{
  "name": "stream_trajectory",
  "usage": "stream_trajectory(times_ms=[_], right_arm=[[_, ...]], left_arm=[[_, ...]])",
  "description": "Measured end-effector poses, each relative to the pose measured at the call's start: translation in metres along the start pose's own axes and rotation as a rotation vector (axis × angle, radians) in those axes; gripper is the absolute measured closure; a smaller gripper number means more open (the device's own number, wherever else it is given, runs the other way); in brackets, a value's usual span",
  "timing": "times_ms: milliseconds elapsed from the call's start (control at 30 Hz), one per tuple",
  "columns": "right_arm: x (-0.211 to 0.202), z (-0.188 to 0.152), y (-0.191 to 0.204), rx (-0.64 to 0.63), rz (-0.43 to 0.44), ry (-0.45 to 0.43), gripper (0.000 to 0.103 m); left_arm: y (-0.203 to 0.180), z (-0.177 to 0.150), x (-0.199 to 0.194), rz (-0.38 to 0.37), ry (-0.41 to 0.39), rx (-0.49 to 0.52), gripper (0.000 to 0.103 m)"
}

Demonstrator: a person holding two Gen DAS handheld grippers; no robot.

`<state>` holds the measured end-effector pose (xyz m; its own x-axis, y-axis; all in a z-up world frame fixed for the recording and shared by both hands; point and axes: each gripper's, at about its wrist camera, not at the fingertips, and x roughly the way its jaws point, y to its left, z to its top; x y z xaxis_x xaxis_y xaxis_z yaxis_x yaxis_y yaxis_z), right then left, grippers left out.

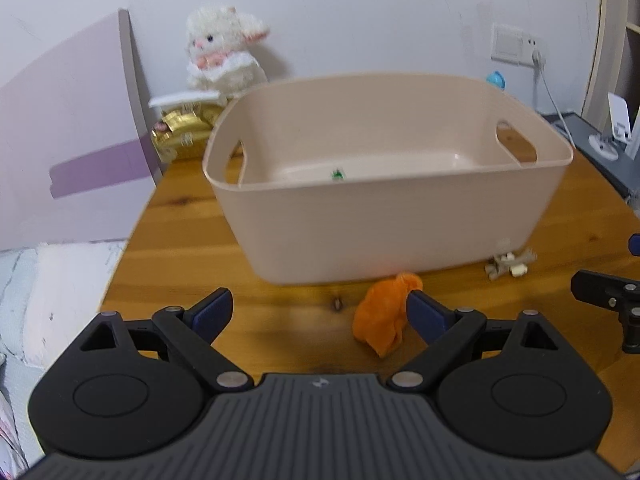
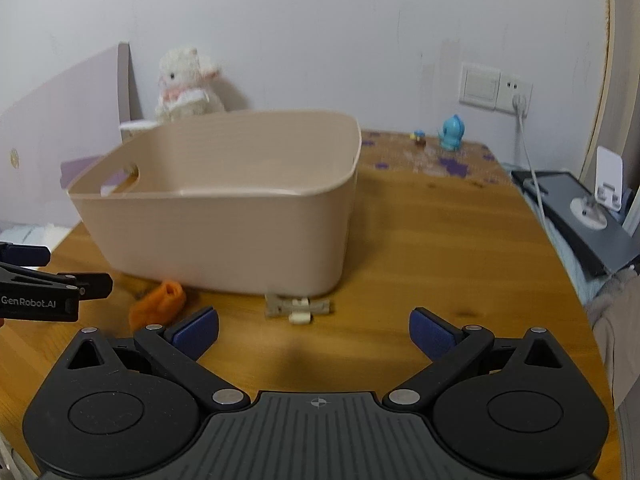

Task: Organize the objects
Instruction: 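Move both grippers to the orange carrot and beige hair clip, then grasp the orange carrot with the left gripper while the right grasps the hair clip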

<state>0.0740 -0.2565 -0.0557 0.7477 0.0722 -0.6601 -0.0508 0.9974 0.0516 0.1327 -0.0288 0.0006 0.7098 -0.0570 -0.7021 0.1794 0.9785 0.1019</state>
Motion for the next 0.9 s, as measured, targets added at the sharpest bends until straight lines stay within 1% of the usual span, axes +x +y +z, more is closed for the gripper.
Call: stream_trajectory(times_ms=[200, 367, 533, 567, 667, 767, 833, 900], right_arm=[[0.026, -0.011, 0.004, -0.002, -0.012, 0.066, 0.0], [0.048, -0.016, 0.012, -0.009, -0.022, 0.087, 0.0], [0.073, -0.013, 0.016, 0.015, -0.023, 0.102, 0.0], [0.077, -0.012, 0.017, 0.015, -0.028, 0.1, 0.0], [0.086, -0.008, 0.019, 0.014, -0.06, 0.059, 0.0], [0.094, -0.004, 0.019, 0.03, -0.05, 0.052, 0.001], [0.099, -0.003, 0.02, 0.028, -0.059, 0.049, 0.003], [0.102, -0.003, 0.022, 0.013, -0.077, 0.033, 0.01]], left_arm=[[-0.001, -0.011, 0.022, -0.036, 0.053, -0.005, 0.009], [-0.004, -0.014, 0.043, -0.055, 0.094, -0.003, 0.009], [-0.006, -0.011, 0.061, -0.061, 0.115, 0.007, 0.009], [-0.006, -0.01, 0.064, -0.063, 0.116, 0.007, 0.009], [-0.007, -0.009, 0.073, -0.065, 0.115, 0.008, 0.009], [-0.007, -0.008, 0.078, -0.088, 0.116, 0.003, 0.01], [-0.007, -0.005, 0.081, -0.106, 0.116, -0.003, 0.013], [-0.009, -0.003, 0.082, -0.122, 0.109, 0.002, 0.021]])
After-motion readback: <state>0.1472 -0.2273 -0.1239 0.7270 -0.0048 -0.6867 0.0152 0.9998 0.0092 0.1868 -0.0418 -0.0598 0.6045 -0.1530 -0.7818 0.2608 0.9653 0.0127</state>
